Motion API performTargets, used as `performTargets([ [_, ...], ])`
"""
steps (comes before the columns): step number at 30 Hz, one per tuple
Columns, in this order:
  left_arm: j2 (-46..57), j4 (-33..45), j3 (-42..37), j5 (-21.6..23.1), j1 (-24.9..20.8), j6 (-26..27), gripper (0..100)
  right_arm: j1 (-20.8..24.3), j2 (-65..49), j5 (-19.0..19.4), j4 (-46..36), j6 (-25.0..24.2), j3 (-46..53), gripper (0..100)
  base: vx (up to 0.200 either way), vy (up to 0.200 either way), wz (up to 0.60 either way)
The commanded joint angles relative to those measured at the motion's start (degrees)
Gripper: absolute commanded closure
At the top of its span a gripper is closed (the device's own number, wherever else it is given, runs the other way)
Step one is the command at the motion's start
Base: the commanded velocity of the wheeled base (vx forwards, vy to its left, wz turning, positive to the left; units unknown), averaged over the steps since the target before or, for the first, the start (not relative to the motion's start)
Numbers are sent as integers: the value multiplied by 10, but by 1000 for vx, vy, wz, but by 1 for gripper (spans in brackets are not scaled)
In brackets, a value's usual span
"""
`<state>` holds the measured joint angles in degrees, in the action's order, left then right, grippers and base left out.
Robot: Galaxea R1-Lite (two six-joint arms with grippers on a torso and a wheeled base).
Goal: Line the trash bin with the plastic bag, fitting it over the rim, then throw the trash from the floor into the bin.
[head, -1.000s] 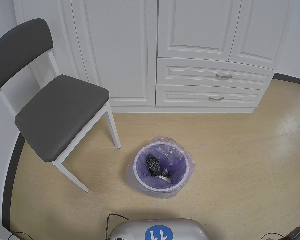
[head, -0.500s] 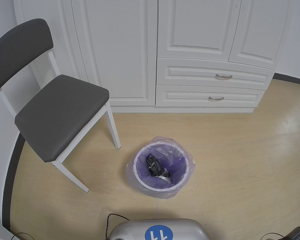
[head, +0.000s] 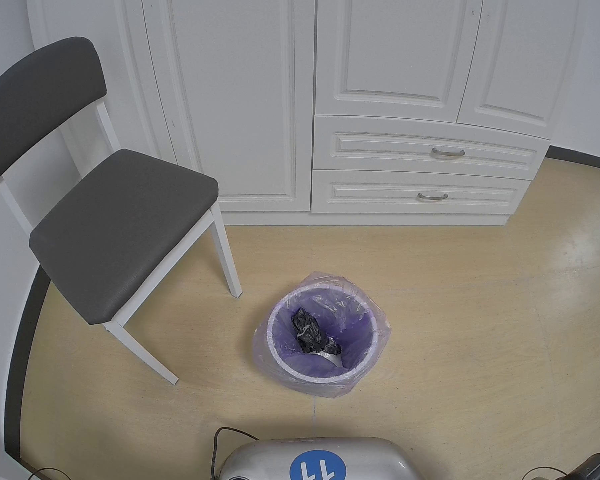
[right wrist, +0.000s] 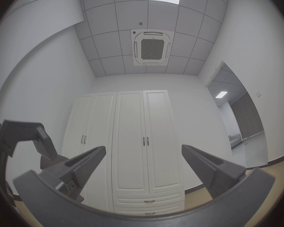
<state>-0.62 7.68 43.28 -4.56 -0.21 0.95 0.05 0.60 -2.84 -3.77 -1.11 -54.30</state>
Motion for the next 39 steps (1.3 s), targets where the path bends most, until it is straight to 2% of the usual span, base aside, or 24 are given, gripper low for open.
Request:
performTargets([
  [1, 5, -201, -251, -1, 0, 5, 0, 0, -6, -1, 187, 33, 211, 0, 0, 0, 0],
  [2, 5, -224, -295, -2, 0, 3, 0, 0, -6, 0, 204, 35, 232, 0, 0, 0, 0],
  [9, 4, -231, -378, -1, 0, 5, 0, 0, -6, -1, 216, 32, 291, 0, 0, 0, 0],
  [14, 5, -218, -432, -1, 0, 4, 0, 0, -6, 0, 351, 34, 413, 0, 0, 0, 0],
  [17, 5, -194, -432, -1, 0, 3, 0, 0, -6, 0, 377, 36, 453, 0, 0, 0, 0],
  [19, 5, -185, -432, -1, 1, 3, 0, 0, -6, 0, 379, 36, 461, 0, 0, 0, 0],
  [20, 5, -151, -433, -1, 1, 3, 0, 0, -6, 0, 378, 36, 475, 0, 0, 0, 0],
  [23, 6, -118, -433, -3, 1, 2, 0, 0, -6, 2, 371, 33, 487, 0, 0, 0, 0],
  [34, 6, -107, -433, 3, 1, 3, 0, 0, -6, 32, 363, 33, 543, 0, 0, 0, 0],
  [39, 6, -93, -433, 17, 1, -20, 0, 0, -6, 31, 314, 30, 543, 0, 0, 0, 0],
])
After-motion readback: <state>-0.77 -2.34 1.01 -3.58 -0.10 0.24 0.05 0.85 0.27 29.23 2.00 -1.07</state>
